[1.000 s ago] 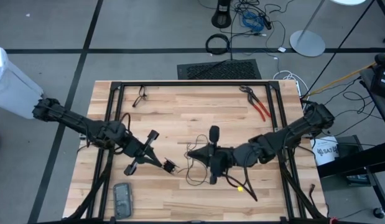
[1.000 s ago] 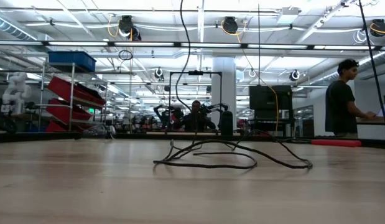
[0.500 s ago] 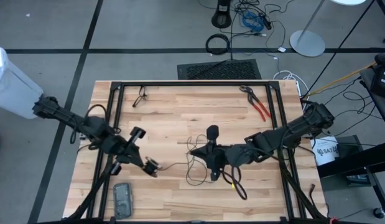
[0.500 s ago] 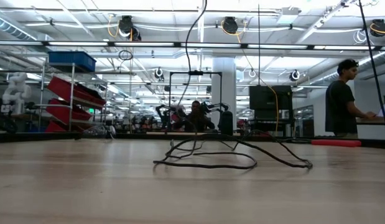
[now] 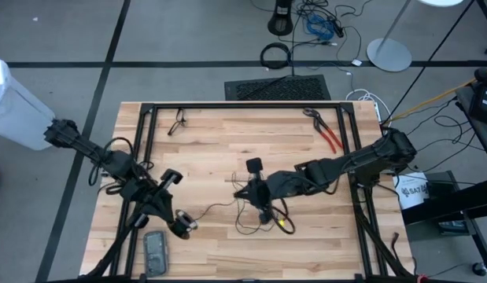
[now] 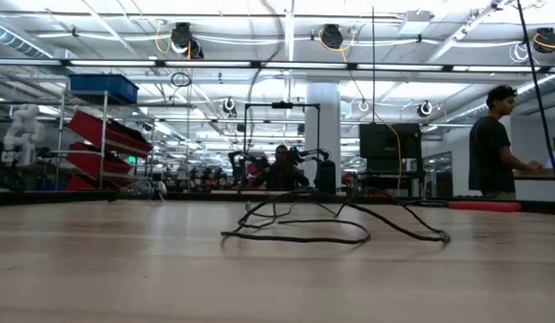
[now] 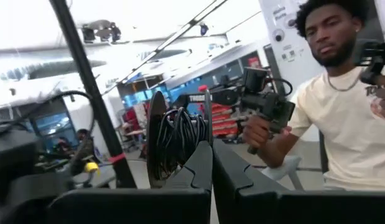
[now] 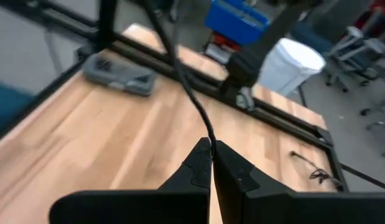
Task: Coil cords
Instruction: Uncoil the black cable wire from the spool
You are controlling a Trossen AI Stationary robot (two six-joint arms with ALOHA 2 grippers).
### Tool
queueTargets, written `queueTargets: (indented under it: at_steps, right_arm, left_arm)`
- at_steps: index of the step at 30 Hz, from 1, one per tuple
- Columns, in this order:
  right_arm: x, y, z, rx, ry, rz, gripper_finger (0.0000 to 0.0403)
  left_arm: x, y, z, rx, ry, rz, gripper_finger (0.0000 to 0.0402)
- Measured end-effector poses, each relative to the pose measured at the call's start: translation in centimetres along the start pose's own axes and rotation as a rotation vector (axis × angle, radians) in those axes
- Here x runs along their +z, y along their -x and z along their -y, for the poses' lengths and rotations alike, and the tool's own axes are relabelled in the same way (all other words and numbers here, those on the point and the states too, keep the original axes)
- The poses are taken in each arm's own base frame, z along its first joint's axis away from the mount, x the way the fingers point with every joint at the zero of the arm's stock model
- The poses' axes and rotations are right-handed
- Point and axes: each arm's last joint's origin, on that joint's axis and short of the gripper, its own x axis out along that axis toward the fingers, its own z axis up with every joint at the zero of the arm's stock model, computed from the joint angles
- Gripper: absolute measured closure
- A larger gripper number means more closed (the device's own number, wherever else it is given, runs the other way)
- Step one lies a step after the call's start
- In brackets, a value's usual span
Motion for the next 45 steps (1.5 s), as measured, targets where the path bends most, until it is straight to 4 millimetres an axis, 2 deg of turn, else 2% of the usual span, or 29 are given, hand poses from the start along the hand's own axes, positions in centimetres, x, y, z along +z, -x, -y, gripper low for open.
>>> queueTargets:
  at_steps: [7,11,16,23,33,41,45]
  right_arm:
    - [-1.4,-3.2,2.1,-0.085,-0.058,0.013,0.0403]
    - [-2.0,-3.7,2.9,-0.164,-0.090,-0.022,0.0403]
    - [-1.7,-3.4,3.1,-0.272,-0.061,-0.030,0.0403]
    - [0.7,-0.7,2.8,-0.446,-0.014,0.038,0.0403]
    - [4.1,4.8,1.0,-0.420,0.036,0.183,0.0403]
    - [5.5,8.2,-0.7,-0.473,0.080,0.202,0.0403]
    - [5.8,9.3,-1.7,-0.502,0.119,0.186,0.0403]
  left_arm:
    - [-2.2,-1.6,0.0,-0.036,-0.013,-0.029,0.0401]
    - [-2.9,-2.1,-0.1,-0.066,-0.017,-0.016,0.0401]
    - [-3.9,-2.3,-0.5,-0.069,0.017,-0.057,0.0401]
    - [-6.1,-2.8,-0.9,-0.104,0.117,-0.126,0.0401]
    - [-8.8,-3.1,-1.7,-0.068,0.238,-0.224,0.0401]
    - [-10.7,-2.8,-2.0,-0.025,0.286,-0.344,0.0401]
    - [-10.8,-2.6,-2.3,-0.007,0.285,-0.352,0.0401]
